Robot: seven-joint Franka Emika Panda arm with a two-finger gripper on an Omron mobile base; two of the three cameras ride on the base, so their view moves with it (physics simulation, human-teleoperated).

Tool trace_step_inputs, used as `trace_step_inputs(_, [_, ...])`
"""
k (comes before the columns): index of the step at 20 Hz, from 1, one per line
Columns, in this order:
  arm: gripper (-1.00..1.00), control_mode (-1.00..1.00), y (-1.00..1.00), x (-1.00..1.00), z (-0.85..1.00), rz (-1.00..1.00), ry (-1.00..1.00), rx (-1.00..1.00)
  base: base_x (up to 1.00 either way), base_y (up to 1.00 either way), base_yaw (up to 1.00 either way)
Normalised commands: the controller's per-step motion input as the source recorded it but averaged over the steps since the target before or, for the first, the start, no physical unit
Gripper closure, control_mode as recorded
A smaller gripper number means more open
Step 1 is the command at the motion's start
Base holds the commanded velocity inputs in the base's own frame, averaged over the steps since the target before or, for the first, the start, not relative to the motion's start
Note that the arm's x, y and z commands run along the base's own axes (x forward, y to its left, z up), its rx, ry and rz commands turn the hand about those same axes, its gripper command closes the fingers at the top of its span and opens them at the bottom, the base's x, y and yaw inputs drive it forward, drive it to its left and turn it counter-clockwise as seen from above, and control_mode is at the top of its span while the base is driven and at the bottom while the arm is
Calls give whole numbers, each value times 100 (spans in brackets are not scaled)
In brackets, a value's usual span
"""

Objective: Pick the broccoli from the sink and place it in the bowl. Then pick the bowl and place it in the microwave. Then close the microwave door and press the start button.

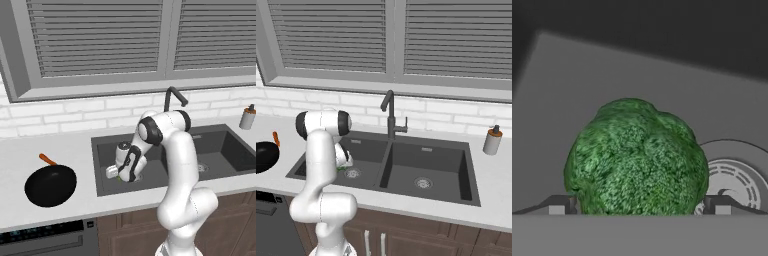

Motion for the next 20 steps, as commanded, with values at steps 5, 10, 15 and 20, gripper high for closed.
trace_step_inputs(5, [-100,-100,0,28,0,0,0,0,0,0,0])
trace_step_inputs(10, [-100,-100,0,35,-5,0,0,0,0,0,0])
trace_step_inputs(15, [100,-100,0,19,-10,2,0,0,0,0,0])
trace_step_inputs(20, [100,-100,0,-4,2,0,0,0,0,0,0])
